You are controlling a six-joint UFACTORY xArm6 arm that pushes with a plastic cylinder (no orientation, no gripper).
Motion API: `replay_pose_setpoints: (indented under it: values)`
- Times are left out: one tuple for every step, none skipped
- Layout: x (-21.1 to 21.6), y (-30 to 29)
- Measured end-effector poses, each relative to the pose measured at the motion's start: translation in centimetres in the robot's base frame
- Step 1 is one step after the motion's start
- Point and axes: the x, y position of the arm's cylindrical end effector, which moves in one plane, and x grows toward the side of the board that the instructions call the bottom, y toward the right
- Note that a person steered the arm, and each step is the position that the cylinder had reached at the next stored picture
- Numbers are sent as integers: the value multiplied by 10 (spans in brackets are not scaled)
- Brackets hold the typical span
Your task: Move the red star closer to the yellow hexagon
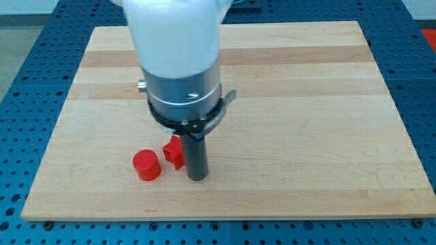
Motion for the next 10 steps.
replay_pose_setpoints:
  values:
    - [0, -11]
    - [-3, -11]
    - [-18, -11]
    - [-34, -11]
    - [-34, -11]
    - [-3, 12]
    - [10, 12]
    - [10, -31]
    - [11, -63]
    - [16, -63]
